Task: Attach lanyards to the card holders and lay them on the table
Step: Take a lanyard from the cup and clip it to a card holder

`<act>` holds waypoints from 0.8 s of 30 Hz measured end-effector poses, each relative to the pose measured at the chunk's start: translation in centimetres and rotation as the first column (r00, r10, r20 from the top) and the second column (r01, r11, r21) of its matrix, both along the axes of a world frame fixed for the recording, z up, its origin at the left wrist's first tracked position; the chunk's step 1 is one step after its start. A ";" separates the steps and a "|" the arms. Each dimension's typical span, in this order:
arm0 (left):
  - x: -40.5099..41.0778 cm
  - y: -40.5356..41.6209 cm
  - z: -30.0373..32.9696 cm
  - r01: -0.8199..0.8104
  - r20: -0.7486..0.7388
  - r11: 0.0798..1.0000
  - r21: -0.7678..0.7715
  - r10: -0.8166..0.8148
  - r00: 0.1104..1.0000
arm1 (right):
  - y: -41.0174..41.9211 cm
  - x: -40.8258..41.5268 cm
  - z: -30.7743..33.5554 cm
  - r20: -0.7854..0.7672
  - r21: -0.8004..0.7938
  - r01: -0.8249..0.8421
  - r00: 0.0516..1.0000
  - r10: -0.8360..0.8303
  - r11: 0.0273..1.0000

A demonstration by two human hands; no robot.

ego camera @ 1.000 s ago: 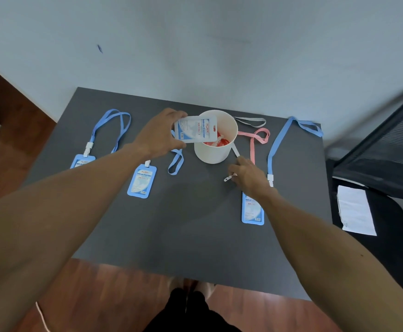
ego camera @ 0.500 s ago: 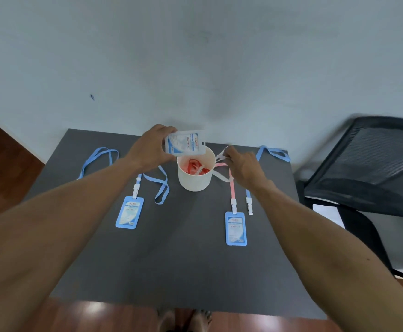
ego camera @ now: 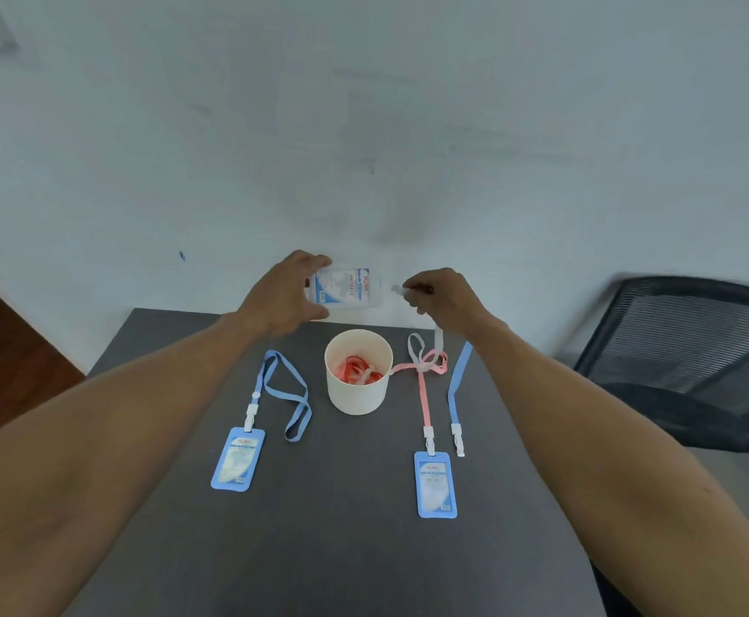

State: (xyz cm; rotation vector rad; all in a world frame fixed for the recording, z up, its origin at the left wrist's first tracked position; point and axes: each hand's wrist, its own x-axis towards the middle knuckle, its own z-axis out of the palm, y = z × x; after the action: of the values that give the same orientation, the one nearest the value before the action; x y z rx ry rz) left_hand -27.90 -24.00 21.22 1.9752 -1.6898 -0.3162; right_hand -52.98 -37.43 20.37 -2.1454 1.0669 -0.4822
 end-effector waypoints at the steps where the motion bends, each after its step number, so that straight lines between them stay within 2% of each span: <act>1: 0.1 -0.1 0.2 0.003 0.005 1.000 -0.003 -0.003 1.000 | -0.2 0.1 0.5 0.020 0.004 -0.006 1.000 0.006 1.000; 14: 0.7 -1.6 1.3 0.003 0.037 1.000 -0.030 -0.002 0.999 | -1.8 1.3 3.3 0.085 0.000 0.020 0.996 -0.020 1.000; 24: 0.8 -1.6 0.5 0.007 -0.004 1.000 -0.026 -0.007 1.000 | -1.3 2.4 3.2 0.113 0.031 -0.022 0.993 0.019 0.999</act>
State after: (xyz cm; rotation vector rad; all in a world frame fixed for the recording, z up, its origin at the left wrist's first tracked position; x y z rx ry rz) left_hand -27.09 -25.62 21.70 1.9496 -1.6899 -0.2995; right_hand -50.55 -38.71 23.58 -2.0736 0.9830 -0.5657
